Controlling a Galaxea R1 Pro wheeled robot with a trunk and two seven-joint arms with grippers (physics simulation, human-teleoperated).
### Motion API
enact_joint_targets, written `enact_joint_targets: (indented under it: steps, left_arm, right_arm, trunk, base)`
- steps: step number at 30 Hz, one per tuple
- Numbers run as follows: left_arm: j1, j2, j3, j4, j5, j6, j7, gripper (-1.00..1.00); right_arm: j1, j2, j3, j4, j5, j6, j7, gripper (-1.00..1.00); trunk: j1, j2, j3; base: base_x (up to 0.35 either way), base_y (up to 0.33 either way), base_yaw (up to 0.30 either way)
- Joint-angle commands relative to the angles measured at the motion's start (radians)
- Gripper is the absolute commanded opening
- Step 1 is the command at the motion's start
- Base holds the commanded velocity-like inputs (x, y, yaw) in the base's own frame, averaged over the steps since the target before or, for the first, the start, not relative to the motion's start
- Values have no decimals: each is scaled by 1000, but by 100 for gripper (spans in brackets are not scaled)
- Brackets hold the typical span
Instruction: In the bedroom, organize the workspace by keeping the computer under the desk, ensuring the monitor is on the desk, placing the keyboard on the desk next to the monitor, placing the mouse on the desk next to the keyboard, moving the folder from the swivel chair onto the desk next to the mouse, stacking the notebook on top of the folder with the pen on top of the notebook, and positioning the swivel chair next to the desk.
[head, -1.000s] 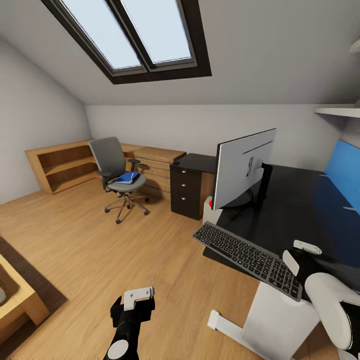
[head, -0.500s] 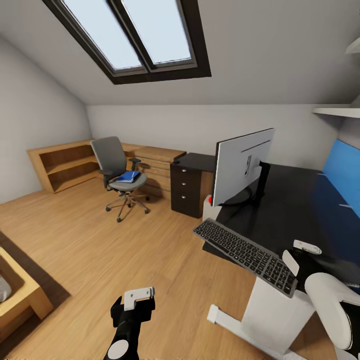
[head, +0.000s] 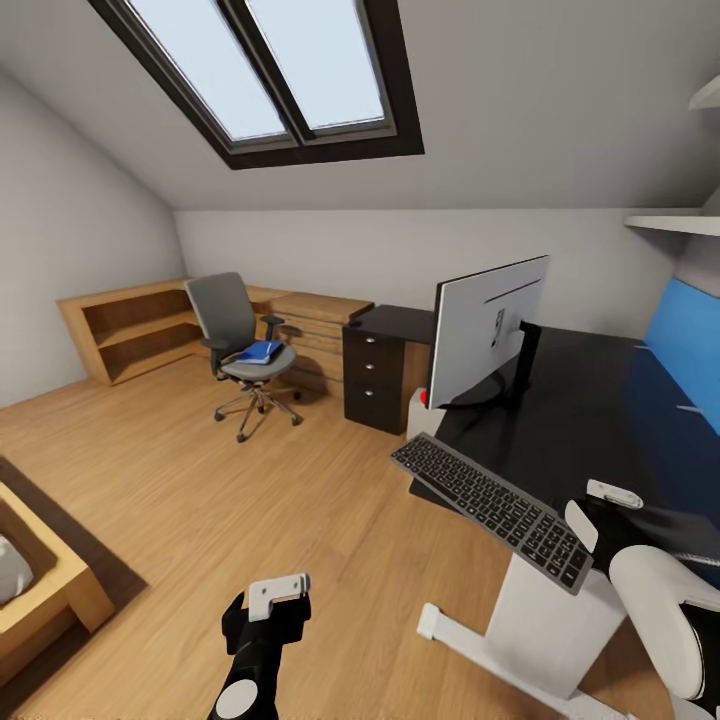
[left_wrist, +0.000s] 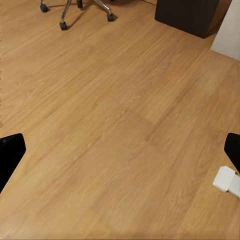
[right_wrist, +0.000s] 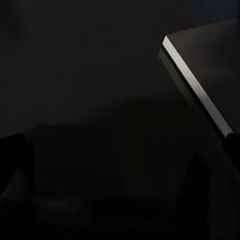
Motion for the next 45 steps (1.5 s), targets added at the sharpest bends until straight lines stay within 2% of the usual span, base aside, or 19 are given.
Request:
enact_joint_targets:
  steps: [1,26,33,34,38,45]
  left_arm:
    - [-1,0,-1,-1,6,3,7,100]
    - [-1,-1,-2,5,6,4,7,100]
    - [-1,-2,-2,5,7,5,6,100]
    - [-1,-2,-3,10,7,5,6,100]
    - [-1,-4,-3,22,7,5,5,100]
    - [-1,-4,-3,26,6,5,5,100]
  right_arm:
    - [0,0,2,26,-17,10,-3,100]
    - [0,1,2,25,-17,5,-2,100]
    - [0,2,1,5,-18,0,3,100]
    - [1,3,0,-35,-19,0,4,100]
    - [1,4,-1,-87,-24,0,4,100]
    - [1,7,-1,-103,-25,3,4,100]
  trunk:
    - [0,0,-1]
    - [0,0,-1]
    - [-27,49,21]
    - [-31,56,24]
    - [-46,84,37]
    - [-73,133,58]
  base:
    - [-41,29,0]
    - [-53,40,0]
    - [-1,1,0]
    - [0,0,0]
    - [0,0,0]
    - [0,0,0]
